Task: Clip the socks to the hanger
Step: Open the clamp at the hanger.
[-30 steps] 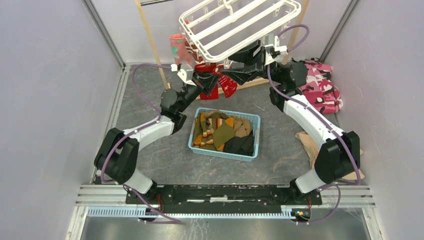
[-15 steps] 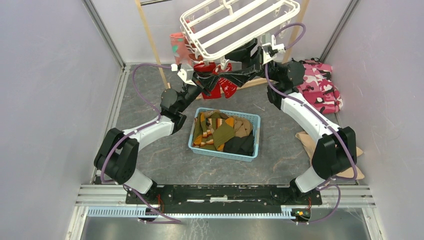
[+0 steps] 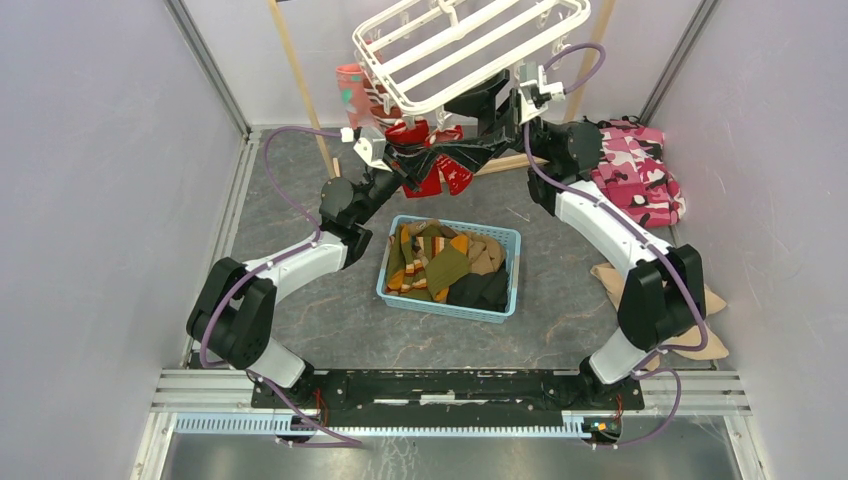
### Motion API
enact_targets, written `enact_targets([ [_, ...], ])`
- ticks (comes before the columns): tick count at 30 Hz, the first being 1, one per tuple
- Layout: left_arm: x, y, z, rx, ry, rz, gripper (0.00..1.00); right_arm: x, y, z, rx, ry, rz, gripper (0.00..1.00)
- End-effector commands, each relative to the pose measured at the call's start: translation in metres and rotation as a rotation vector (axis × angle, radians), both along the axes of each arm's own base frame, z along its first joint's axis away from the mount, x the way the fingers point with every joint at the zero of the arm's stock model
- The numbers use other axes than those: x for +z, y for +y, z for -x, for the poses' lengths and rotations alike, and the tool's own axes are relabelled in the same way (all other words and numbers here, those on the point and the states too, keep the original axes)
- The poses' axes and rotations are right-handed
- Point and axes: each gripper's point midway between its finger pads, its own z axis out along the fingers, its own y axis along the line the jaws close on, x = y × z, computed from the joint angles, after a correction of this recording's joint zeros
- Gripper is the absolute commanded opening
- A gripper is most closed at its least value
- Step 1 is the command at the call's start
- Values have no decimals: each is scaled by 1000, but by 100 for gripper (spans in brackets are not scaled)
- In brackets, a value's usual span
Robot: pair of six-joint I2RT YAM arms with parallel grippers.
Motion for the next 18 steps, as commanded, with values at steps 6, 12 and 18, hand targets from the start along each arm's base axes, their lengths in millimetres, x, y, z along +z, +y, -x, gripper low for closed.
enact_targets([
  [6, 22, 7, 7, 12, -56, 21, 2, 24, -2, 5, 34, 2, -102, 82],
  [12, 24, 8, 7, 16, -61, 19, 2, 25, -5, 7, 22, 13, -130, 77],
  [18, 26, 9, 9, 14, -63, 21, 2, 25, -5, 8, 42, 23, -144, 71],
])
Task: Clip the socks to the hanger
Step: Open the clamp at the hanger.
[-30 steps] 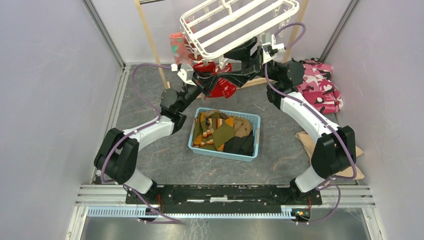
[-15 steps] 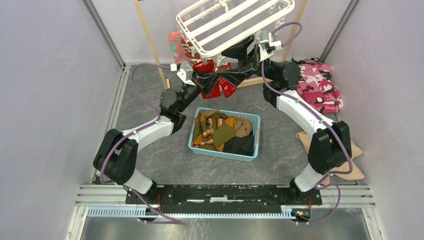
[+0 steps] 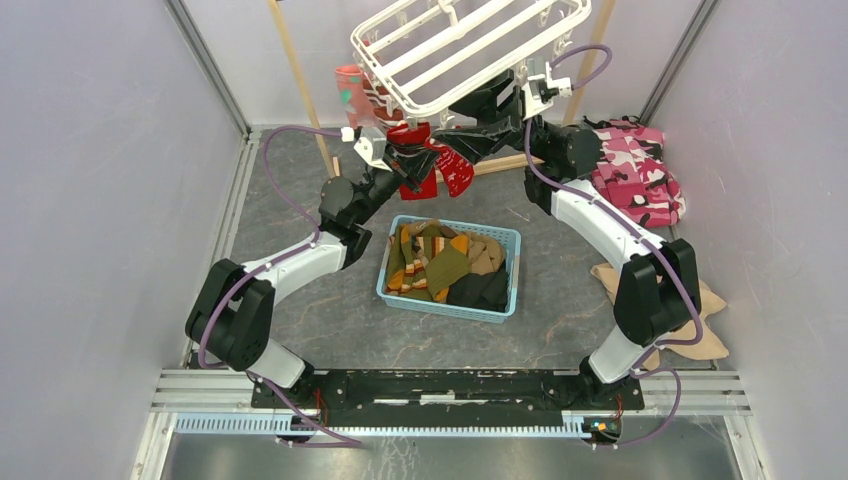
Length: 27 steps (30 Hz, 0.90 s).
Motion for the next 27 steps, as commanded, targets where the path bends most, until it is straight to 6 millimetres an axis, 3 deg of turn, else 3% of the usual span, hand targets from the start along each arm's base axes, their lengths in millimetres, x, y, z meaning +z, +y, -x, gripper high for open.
enact_targets([
  [1, 28, 9, 9, 14, -77, 28, 2, 12, -3, 11, 35, -24, -50, 71],
  [13, 29, 9, 9, 16, -77, 25, 2, 6, -1, 13, 89, -19, -60, 76],
  [27, 31, 10, 10, 16, -80, 26, 2, 8, 0, 16, 126, -19, -69, 60],
])
